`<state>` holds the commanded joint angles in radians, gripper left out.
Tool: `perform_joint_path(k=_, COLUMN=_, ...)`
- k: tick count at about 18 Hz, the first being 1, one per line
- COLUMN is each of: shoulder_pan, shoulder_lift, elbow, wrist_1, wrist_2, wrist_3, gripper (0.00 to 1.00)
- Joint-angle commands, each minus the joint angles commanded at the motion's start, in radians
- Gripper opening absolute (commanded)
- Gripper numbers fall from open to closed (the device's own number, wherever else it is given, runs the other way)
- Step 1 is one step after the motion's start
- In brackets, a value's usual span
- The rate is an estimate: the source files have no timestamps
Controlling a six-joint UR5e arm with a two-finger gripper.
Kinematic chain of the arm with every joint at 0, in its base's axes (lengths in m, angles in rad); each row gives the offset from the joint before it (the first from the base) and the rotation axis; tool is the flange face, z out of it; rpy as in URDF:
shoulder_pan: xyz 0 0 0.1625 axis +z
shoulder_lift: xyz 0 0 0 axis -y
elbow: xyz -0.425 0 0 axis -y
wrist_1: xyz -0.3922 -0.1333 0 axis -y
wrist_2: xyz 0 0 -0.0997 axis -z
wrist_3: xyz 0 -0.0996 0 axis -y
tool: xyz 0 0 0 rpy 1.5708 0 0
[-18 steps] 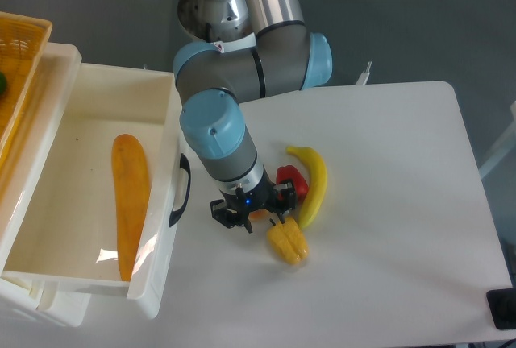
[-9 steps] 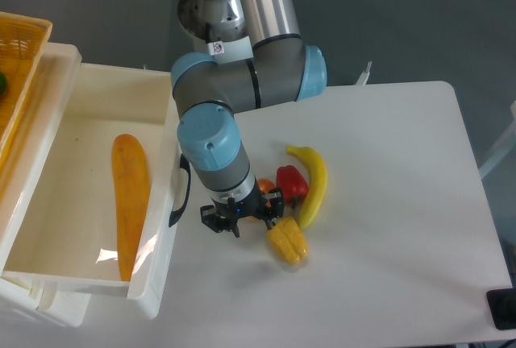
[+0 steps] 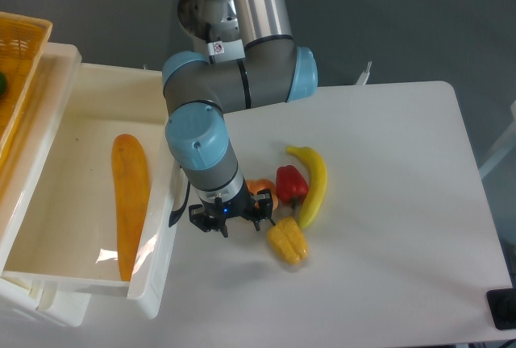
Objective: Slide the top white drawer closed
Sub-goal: 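Move the open gripper toward the front face of the open white drawer, then push the white drawer front with the gripper into the drawer unit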
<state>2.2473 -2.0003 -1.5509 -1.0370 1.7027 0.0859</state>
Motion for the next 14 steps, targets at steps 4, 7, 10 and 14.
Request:
perform_joint_path(k=4, shoulder_pan=-0.008, shoulder_lift=0.005, elbow=-0.002, wrist_1=0.000, wrist_2=0.000, wrist_3=0.000, gripper=0.64)
perform_joint_path(k=7, shoulder_pan=-0.009, shoulder_lift=0.005, elbow=-0.003, wrist_1=0.000, wrist_2=0.000, wrist_3=0.000, gripper=0.64)
perform_joint_path(k=10, shoulder_pan=-0.018, shoulder_lift=0.003, elbow=-0.006, wrist_1=0.000, wrist_2=0.002, wrist_3=-0.002, gripper=0.64)
perform_joint_path(k=14, shoulder_pan=-0.037, shoulder_lift=0.000, elbow=-0.006, wrist_1=0.000, wrist_2=0.005, wrist_3=-0.002, gripper=0.64)
